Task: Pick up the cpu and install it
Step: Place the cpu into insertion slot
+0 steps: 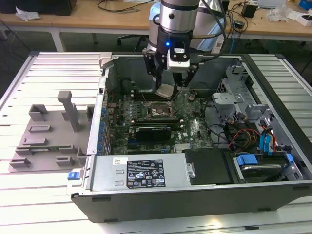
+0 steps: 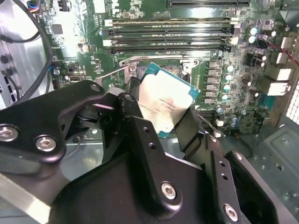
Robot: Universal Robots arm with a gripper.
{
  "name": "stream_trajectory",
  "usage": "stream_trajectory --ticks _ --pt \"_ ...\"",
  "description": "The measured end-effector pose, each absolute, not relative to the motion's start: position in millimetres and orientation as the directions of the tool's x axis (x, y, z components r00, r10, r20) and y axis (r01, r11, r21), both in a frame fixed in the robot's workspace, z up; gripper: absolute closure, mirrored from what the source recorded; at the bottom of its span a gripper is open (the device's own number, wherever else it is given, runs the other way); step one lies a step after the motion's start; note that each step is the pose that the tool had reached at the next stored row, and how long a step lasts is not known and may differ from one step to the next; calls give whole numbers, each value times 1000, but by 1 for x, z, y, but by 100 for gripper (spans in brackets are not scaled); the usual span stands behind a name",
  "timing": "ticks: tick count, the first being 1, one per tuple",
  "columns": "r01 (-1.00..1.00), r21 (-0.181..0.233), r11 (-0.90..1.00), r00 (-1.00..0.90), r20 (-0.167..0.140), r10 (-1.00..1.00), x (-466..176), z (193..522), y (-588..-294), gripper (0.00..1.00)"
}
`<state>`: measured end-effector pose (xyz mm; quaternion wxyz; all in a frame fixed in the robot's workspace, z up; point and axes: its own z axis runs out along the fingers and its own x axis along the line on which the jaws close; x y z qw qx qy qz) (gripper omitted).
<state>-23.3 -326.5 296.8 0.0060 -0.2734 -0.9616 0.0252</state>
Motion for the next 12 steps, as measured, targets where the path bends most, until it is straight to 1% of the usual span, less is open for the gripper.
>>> stream_trajectory --ticks 12 --pt "626 -52 778 -779 -3 627 -23 297 -326 45"
